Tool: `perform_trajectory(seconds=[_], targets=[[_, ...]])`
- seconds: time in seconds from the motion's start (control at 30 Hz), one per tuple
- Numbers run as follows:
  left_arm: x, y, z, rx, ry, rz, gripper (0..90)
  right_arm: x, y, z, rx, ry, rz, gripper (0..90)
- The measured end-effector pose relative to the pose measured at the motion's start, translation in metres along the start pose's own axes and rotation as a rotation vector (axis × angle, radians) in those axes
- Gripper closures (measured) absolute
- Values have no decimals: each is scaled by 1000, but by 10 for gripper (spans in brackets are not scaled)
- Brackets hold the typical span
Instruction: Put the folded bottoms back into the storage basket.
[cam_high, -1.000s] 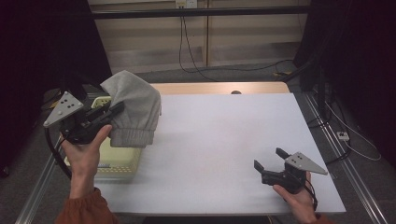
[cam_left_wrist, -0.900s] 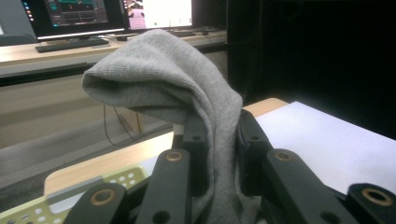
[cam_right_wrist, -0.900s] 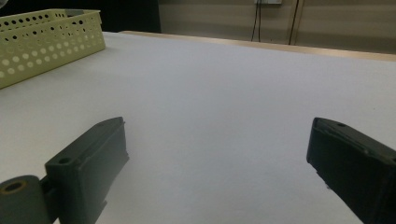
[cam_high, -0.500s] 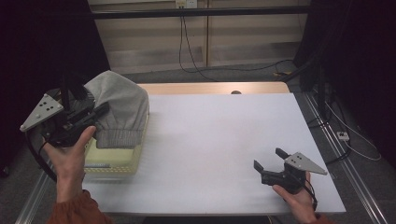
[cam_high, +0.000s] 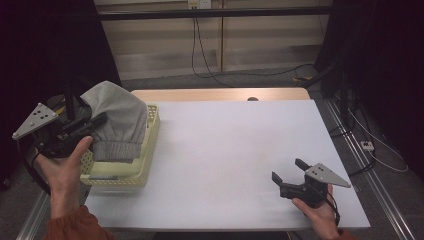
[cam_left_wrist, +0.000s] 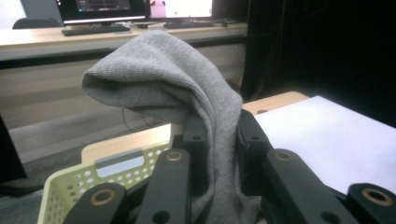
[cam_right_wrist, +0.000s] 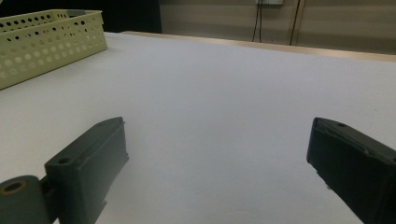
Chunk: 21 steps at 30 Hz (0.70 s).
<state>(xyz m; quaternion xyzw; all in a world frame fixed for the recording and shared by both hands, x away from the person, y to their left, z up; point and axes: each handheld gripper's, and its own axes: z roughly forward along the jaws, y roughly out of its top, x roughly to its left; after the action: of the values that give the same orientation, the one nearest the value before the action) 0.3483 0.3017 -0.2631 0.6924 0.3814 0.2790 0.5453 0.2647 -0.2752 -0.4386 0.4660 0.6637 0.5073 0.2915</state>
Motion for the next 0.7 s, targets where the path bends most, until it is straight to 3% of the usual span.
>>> perform_trajectory(seconds=[0.7], targets=[[28, -27, 25, 149, 2, -51, 774, -1, 0, 0, 3, -2, -3, 45]])
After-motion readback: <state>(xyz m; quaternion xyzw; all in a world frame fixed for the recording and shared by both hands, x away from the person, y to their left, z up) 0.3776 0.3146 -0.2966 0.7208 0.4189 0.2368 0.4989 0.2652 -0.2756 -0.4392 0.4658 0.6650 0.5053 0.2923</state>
